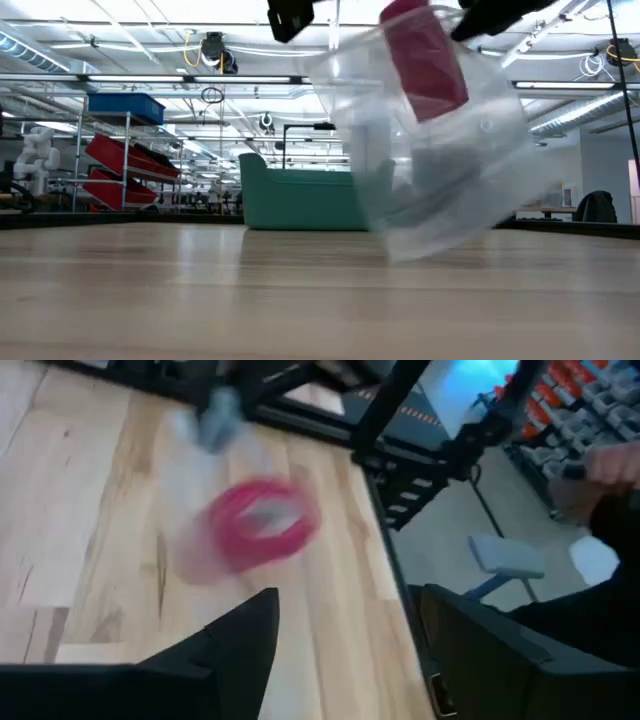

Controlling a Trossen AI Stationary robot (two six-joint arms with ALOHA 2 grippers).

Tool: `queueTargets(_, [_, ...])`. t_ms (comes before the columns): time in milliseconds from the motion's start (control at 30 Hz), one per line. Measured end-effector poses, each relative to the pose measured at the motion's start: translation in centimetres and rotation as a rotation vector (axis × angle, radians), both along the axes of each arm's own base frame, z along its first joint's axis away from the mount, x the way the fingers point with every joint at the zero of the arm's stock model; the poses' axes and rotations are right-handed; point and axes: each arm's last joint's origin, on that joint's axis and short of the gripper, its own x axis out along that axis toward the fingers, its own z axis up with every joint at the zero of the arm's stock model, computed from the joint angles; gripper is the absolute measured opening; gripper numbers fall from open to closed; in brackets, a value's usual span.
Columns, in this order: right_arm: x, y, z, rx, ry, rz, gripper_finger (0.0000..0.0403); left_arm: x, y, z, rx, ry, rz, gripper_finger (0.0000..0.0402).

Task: Roll bandage
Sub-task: Put the pink bandage into the transparent zip bag, then close the transparent zip bag

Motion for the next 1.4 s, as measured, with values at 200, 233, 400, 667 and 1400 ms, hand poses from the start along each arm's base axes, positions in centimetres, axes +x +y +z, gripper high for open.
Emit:
queueTargets(200, [0.7, -0.1, 0.9, -0.013, -0.113, -0.038, 0.0001, -1.5, 0.2, 1.4, 0.004, -0.004, 0.016, 0.0256])
queueTargets(233, [0.8, -0.2, 0.8, 0.006, -0.101, -0.014, 0.0001, -1.7, 0.3, 1.8, 0.012, -0.014, 0.030, 0.0256])
queueTargets(400, [0.5, -0.3, 1.7, -0.071, -0.195, -0.112, 0.0001, -2.4, 0.5, 2.4, 0.059, -0.032, 0.071, 0.0256])
queueTargets(667, [0.4, 0.3, 1.4, -0.108, -0.138, 0.092, 0.0000, -2.6, 0.3, 2.5, 0.110, -0.048, 0.058, 0.0256])
queueTargets(1400, [1.0, 0.0, 1.3, -0.082, -0.108, 0.356, 0.0002, -0.8, -4.4, 0.2, 0.840, -0.368, -0.337, 0.0256])
